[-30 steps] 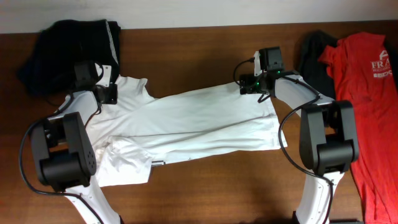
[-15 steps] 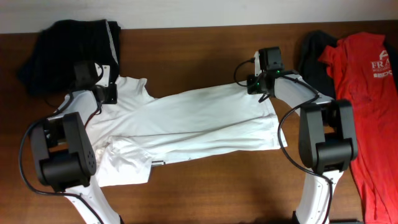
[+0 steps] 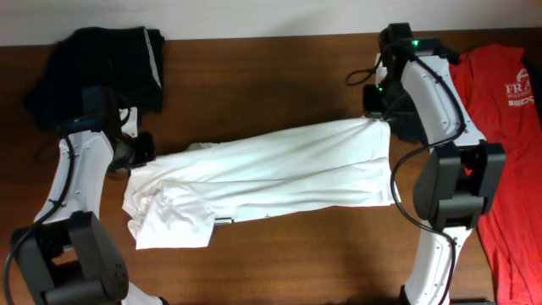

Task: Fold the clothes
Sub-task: 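Pull the top edge down toward the front with both grippers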

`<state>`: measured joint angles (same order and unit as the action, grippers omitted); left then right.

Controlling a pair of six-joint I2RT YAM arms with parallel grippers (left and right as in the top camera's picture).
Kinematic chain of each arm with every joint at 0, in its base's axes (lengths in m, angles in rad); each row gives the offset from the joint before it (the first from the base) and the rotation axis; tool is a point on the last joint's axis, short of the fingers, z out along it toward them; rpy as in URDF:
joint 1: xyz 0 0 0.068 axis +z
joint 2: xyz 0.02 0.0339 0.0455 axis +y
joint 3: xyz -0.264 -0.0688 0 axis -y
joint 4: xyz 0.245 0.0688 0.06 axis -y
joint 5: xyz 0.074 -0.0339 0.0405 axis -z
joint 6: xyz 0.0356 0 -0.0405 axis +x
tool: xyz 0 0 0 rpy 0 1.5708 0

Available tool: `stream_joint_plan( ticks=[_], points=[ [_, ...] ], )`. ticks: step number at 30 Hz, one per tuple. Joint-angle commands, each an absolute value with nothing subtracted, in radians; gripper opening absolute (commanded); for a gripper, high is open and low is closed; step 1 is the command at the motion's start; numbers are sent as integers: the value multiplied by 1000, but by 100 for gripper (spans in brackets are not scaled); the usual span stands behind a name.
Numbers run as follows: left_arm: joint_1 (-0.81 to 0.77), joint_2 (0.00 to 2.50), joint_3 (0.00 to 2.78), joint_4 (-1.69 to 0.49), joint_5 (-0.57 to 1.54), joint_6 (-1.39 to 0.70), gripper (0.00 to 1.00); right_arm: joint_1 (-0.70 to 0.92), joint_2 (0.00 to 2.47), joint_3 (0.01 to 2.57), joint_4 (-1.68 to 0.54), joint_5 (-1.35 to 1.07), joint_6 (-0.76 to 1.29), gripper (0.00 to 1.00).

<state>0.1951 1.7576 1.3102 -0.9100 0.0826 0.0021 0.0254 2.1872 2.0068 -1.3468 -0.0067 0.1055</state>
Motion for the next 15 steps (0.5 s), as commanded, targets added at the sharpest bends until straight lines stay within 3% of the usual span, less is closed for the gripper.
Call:
stream_joint_plan(
  ticks=[1,8,15],
  points=[
    [199,1723,1308,-986,90,-8,0,-15,2178,2055,-1413,5,139,4],
    [199,1718,1308,-1161,91,-9,0,-100,2144,2056,-1639,-59,167,4],
    [199,1708,1307,-1312,90,-9,0,-106,2139,1999,-1699,0,167,4]
  ],
)
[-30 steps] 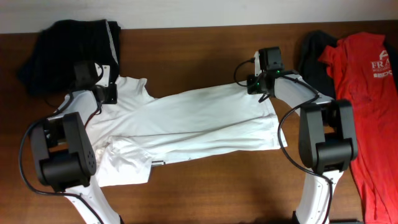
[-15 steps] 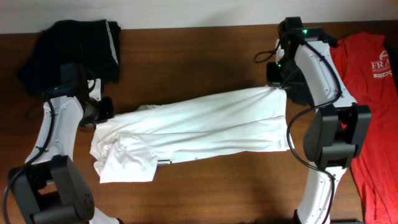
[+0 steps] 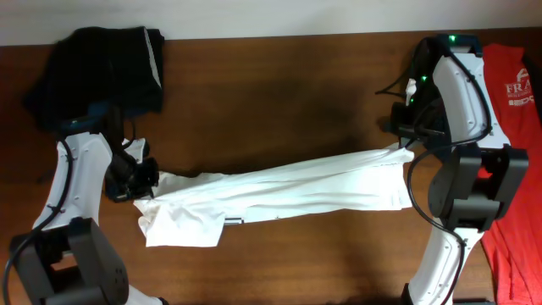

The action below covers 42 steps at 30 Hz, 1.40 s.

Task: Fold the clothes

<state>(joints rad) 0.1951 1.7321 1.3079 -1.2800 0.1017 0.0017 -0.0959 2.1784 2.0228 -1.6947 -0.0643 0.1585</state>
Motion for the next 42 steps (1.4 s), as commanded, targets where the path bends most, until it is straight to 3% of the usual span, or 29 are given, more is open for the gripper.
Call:
stream_joint_plan(
  ticks=[1,7,9,10,11,12,13,14,17,19,21,22,23,24,25,27,28,29,30,37,42],
  points=[
    [199,1708,1307,-1328,90,-9,1,-106,2139,1996,-1699,17,166,4],
    [199,1708,1253,-1359,90,-9,0,-106,2139,1919,-1699,48,166,5],
    [199,1708,1233,-1347,90,-9,1,-106,2139,1861,-1687,84,166,20],
    [199,1708,1231,-1349,91,-13,7,-106,2139,1848,-1684,84,166,37],
    [199,1708,1231,-1353,91,-16,19,-106,2140,1847,-1684,84,166,52],
    [199,1708,1231,-1361,91,-16,24,-106,2140,1847,-1686,84,166,62],
    [199,1708,1231,-1376,102,-16,70,-107,2140,1847,-1689,84,166,68],
    [199,1708,1231,-1383,119,-15,99,-107,2140,1847,-1687,84,166,88],
    [199,1708,1231,-1359,118,-16,99,-107,2140,1847,-1669,83,167,99],
    [196,1708,1231,-1308,151,-15,99,-107,2140,1847,-1637,81,178,99],
    [167,1708,1231,-1298,154,-4,89,-107,2140,1847,-1631,80,193,99],
    [144,1708,1231,-1285,156,-4,68,-107,2140,1847,-1622,79,194,99],
    [121,1708,1231,-1264,161,-4,38,-107,2140,1847,-1613,65,196,99],
    [103,1708,1231,-1246,162,-4,16,-107,2140,1847,-1605,43,196,99],
    [62,1708,1231,-1218,162,-4,2,-106,2140,1846,-1598,30,197,96],
    [27,1709,1229,-1208,162,-4,1,-105,2140,1845,-1596,31,196,81],
    [12,1709,1222,-1203,162,-4,1,-105,2140,1845,-1596,31,196,46],
    [5,1709,1207,-1184,163,-4,1,-105,2140,1844,-1596,31,197,21],
    [1,1709,1174,-1143,166,-4,1,-105,2140,1842,-1596,31,201,7],
    [10,1758,988,-926,221,-9,1,-105,2140,1842,-1604,30,201,6],
    [184,1858,985,-882,147,-17,1,-105,2140,1842,-1639,30,200,16]
  ],
)
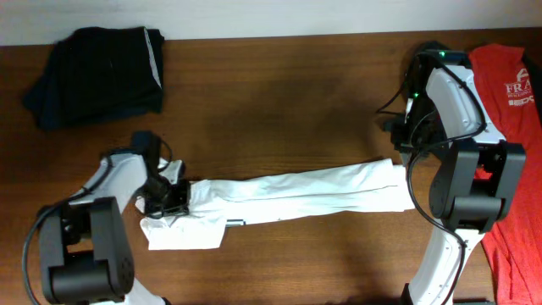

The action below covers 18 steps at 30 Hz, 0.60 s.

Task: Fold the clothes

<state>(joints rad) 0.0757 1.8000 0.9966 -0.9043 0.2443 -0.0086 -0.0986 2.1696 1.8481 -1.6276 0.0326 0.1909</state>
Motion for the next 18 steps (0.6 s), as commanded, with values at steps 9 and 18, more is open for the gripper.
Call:
stream_joint_plan(
  ticks=[9,18],
  points=[
    [389,1857,1344,-1145,117,-35,23,-41,2140,1842,-1649,-49,199,20],
    [352,1598,1544,-1315,143,-35,84,66,1954,1832,-1635,56,368,36]
  ],
)
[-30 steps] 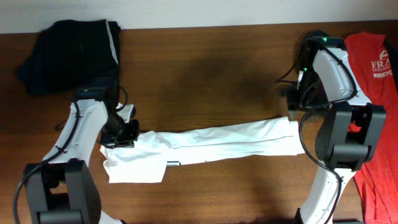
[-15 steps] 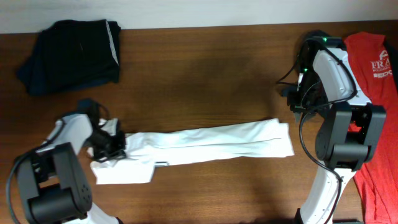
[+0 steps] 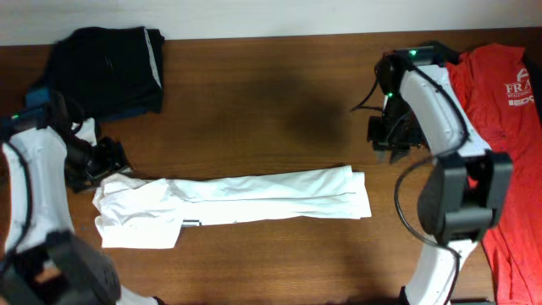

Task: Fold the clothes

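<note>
A white garment (image 3: 237, 193), folded into a long narrow strip, lies flat across the front of the table in the overhead view. Its wider left end (image 3: 135, 222) is bunched. My left gripper (image 3: 108, 163) sits right at the strip's upper left corner, and its jaws are too small and dark to read. Behind the strip's right end, my right gripper (image 3: 391, 142) is clear of the cloth with nothing in it. Its jaws look parted.
A pile of black clothing (image 3: 102, 68) lies at the back left corner. A red T-shirt (image 3: 508, 144) with white print covers the table's right side, partly under the right arm. Bare brown wood (image 3: 271, 93) stretches behind the white strip.
The white strip has shifted to the left and now lies flat and slack. My right gripper has let go of its right end and moved back. The left arm swung out to the left.
Both grippers first held the white garment by its ends, spread wide. At each later moment it was stretched narrower and nearer the front edge. Now it lies as a folded strip, with the right gripper off it.
</note>
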`<state>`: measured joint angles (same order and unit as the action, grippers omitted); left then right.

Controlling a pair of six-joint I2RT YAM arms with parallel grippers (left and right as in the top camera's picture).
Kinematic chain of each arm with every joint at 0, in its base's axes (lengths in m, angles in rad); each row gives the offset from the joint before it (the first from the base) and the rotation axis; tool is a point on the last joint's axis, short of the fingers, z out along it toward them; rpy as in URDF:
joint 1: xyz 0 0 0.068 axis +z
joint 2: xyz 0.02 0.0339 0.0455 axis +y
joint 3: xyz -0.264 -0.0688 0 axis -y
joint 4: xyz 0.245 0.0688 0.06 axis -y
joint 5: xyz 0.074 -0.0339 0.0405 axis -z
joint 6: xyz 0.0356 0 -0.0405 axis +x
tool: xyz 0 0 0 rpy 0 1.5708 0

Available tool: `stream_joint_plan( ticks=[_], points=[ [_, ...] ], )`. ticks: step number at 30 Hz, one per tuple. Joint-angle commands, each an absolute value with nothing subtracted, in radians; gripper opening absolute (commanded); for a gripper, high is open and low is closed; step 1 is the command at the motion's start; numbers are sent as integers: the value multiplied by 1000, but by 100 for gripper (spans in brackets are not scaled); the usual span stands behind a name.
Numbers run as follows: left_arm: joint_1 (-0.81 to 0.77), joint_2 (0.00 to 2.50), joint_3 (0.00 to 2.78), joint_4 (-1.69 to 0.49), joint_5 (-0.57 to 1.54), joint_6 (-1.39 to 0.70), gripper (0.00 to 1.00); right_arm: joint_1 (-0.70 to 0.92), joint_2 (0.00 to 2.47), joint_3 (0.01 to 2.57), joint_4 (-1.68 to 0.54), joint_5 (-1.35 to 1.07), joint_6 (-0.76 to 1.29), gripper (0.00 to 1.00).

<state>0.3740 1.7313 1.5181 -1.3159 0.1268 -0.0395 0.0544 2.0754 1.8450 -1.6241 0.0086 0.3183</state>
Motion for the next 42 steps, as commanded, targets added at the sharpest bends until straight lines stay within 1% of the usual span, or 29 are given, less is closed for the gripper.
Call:
stream_joint_plan(
  ticks=[1,2,3,4,5,6,9,12,17,19,23,24,25,27,28,29,30,33,35,38,40,42],
  points=[
    [342,1565,1543,-1315,143,-34,96,73,1922,1811,-1639,83,394,42],
    [327,1532,1543,-1315,143,-35,99,85,1869,1753,-1637,140,442,55],
    [313,1512,1543,-1315,143,-35,99,93,1823,1688,-1624,171,480,75],
    [302,1506,1543,-1318,143,-35,99,94,1777,1607,-1581,169,481,99],
    [290,1509,1538,-1322,151,-35,99,92,1722,1482,-1478,164,480,99],
    [288,1511,1534,-1323,165,-35,99,89,1707,1419,-1412,139,475,99],
    [283,1512,1505,-1321,184,-34,99,70,1723,1225,-1118,-159,258,99],
    [283,1512,1471,-1319,184,-34,99,50,1738,1089,-910,-254,258,98],
    [283,1512,1455,-1298,188,-34,99,42,1742,1001,-854,-340,240,99],
    [283,1512,1455,-1293,189,-34,99,42,1742,947,-797,-341,241,99],
    [283,1512,1455,-1291,188,-34,99,46,1742,877,-711,-423,244,99],
    [283,1512,1455,-1291,188,-34,99,52,1742,876,-709,-428,244,93],
    [283,1512,1455,-1291,188,-34,99,64,1742,876,-708,-443,271,68],
    [283,1512,1455,-1291,188,-35,99,82,1742,876,-706,-441,329,51],
    [283,1512,1455,-1291,188,-35,99,103,1742,876,-693,-437,331,40],
    [283,1512,1455,-1292,188,-34,99,112,1742,876,-683,-425,339,23],
    [283,1512,1455,-1291,188,-34,99,108,1742,877,-688,-406,359,4],
    [283,1512,1454,-1292,196,-34,99,65,1742,909,-748,-346,361,4],
    [283,1512,1454,-1294,196,-34,99,-25,1738,1017,-918,-204,360,4],
    [283,1512,1454,-1288,196,-34,99,-92,1738,1143,-1101,-91,381,4],
    [283,1512,1454,-1284,196,-34,99,-88,1735,1190,-1167,-63,383,4],
    [283,1512,1454,-1284,196,-35,99,-38,1720,1208,-1198,-53,383,4]
  ],
)
